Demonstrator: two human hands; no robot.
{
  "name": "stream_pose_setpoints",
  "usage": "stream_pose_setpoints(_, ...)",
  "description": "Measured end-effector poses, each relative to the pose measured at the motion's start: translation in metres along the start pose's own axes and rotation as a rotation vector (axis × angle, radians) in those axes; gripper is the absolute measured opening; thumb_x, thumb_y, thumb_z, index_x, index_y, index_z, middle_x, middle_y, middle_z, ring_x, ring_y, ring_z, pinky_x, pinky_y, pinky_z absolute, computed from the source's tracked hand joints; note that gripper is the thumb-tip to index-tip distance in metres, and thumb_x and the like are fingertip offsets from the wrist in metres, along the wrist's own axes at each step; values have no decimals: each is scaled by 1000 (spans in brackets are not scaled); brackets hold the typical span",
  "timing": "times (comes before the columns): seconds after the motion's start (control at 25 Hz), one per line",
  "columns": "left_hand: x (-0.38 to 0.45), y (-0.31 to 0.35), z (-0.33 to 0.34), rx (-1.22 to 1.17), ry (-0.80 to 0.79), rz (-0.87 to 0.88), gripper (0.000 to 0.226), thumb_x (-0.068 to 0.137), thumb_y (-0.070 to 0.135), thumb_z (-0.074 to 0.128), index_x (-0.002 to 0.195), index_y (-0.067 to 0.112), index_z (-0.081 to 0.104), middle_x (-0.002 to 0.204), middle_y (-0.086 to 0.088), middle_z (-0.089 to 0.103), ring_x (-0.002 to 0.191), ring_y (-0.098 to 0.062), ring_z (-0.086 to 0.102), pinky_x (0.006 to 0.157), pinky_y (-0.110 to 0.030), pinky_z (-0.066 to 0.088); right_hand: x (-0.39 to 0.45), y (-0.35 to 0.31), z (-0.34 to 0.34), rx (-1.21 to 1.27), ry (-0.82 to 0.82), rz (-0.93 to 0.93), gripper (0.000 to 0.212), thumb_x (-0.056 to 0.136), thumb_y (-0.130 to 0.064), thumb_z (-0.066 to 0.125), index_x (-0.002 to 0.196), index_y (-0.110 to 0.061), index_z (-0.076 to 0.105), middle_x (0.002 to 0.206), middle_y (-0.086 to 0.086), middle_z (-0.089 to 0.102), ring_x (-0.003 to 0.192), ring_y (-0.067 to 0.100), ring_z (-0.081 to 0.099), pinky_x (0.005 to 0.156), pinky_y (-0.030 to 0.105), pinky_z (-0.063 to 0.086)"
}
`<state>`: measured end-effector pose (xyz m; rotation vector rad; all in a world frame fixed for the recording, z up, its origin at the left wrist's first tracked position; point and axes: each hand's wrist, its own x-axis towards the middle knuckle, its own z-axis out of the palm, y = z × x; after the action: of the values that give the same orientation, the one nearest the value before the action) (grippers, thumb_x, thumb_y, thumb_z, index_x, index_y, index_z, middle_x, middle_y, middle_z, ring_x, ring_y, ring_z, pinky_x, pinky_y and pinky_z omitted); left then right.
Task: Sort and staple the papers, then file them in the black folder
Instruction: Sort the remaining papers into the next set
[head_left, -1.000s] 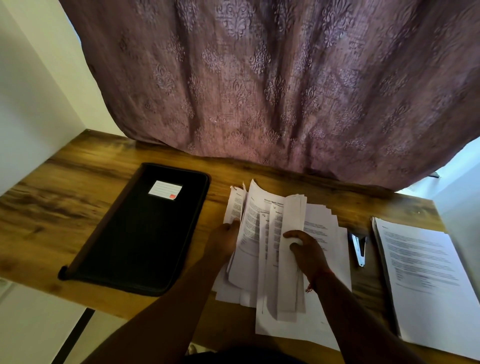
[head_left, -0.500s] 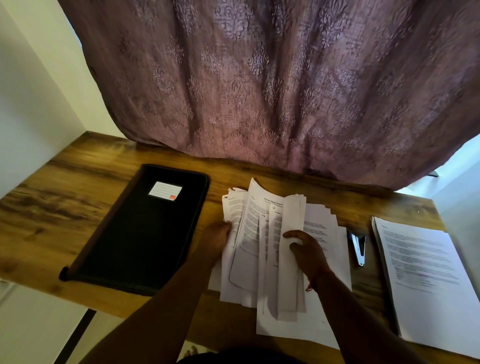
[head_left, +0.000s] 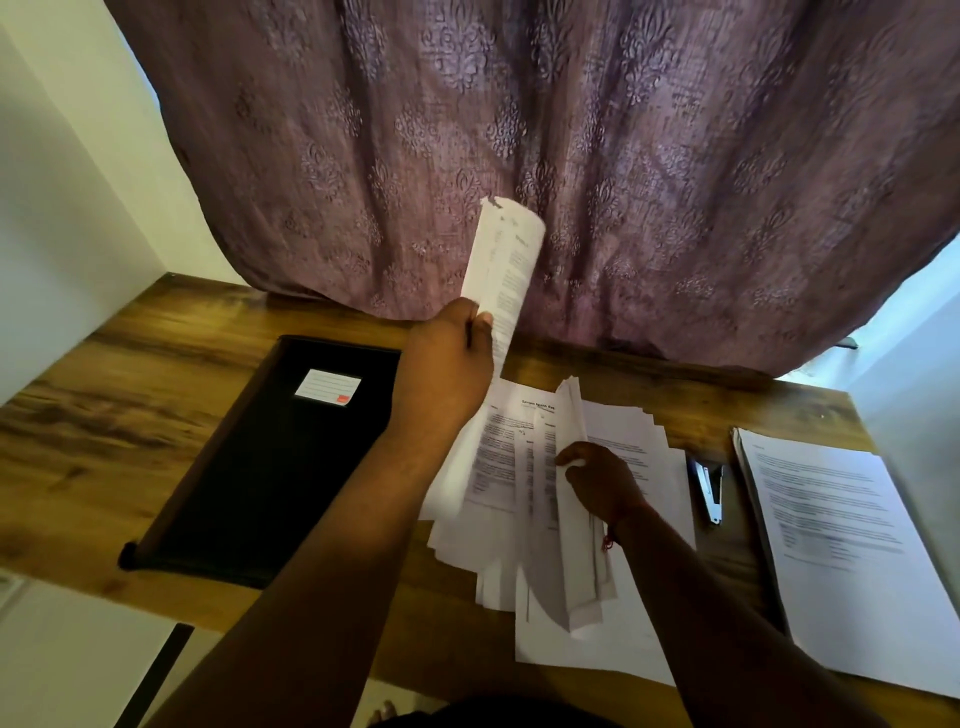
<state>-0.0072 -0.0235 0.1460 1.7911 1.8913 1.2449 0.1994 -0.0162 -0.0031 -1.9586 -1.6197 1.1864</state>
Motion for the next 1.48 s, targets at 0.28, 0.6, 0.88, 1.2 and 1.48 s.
stream_pose_setpoints(0.28,-13,-29,23,-386,-26,-413,23,104,27,46,98,11,61,90,3,64,81,-6,57,70,-24,41,-12,7,-30,48,195,-74,25,98,-19,49,119,-18,62,126,8,62,116,30,56,96,35,42)
stream_pose_setpoints(0.6,-90,-134,74,-233,-253,-556,46,100,35,52,144,28,39,135,-2,55,123,-26,56,102,-47,49,-30,-5,-41,-218,323,-37,79,95,-9,50,155,-25,1,129,18,58,106,37,62,88,49,52)
stream_pose_setpoints(0.88,-93,-130,62,-193,-138,-702,23,103,23,46,119,12,57,106,-2,59,109,-29,62,78,-32,47,-35,-43,-14,-678,354,-223,45,95,-25,49,137,-20,33,96,5,65,76,26,66,68,42,59)
stream_pose_setpoints(1.2,-90,-121,67,-38,-222,-531,22,100,23,51,114,14,66,110,-4,67,96,-22,63,80,-30,48,-44,-69,85,-755,125,-493,41,97,-24,45,136,-14,39,114,12,64,98,33,66,78,43,55)
stream_pose_setpoints(1.48,-94,-118,70,-647,-360,-934,35,103,38,43,121,14,61,120,-8,63,113,-28,60,99,-45,48,-32,-46,102,-592,12,-435,34,97,-33,45,120,-12,57,117,13,60,105,33,60,90,41,51)
